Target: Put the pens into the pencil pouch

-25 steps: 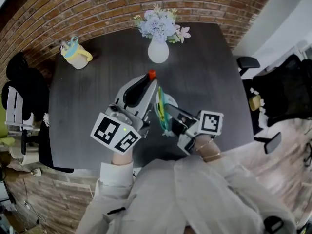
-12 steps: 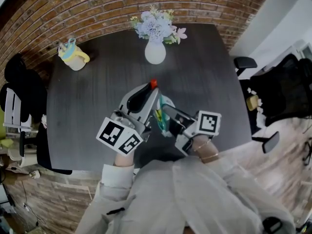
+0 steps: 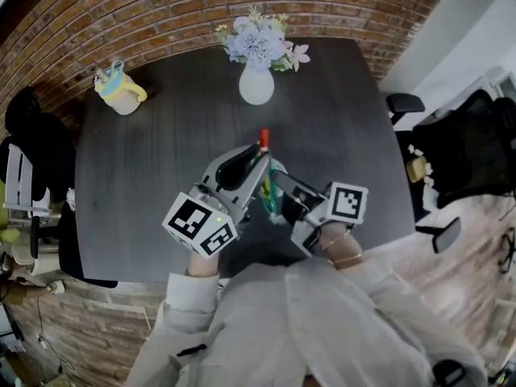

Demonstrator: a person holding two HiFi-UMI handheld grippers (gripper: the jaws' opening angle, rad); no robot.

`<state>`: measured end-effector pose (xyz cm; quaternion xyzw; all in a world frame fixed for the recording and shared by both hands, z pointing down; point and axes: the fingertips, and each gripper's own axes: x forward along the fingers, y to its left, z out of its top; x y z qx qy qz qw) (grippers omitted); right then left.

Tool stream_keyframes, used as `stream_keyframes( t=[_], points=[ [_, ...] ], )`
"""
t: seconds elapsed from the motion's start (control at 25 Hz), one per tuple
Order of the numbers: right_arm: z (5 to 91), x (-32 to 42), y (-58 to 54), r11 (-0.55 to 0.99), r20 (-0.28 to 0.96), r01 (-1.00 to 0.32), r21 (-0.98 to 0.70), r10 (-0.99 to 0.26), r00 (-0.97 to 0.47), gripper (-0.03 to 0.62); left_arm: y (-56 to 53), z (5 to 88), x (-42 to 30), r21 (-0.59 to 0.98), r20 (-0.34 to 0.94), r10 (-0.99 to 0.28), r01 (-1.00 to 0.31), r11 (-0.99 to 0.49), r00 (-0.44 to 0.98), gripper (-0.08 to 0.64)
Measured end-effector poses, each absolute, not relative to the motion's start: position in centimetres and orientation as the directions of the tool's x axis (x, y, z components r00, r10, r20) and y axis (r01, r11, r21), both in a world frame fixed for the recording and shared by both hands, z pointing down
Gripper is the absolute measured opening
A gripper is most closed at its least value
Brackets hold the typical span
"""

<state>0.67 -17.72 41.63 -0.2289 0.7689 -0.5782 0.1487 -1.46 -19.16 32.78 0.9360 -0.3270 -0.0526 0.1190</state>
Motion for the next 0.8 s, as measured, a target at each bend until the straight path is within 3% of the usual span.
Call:
stream_keyframes(
  t=[0.8],
  points=[
    [41.3,0.5,-17.8,0.257,0.034,-0.190,-0.947,-0.509,-0.860,0.021,-18.8,36.1,-3.8,0.282,0.061,-0.683,-0.669,-0.688,0.728,0.064]
  ],
)
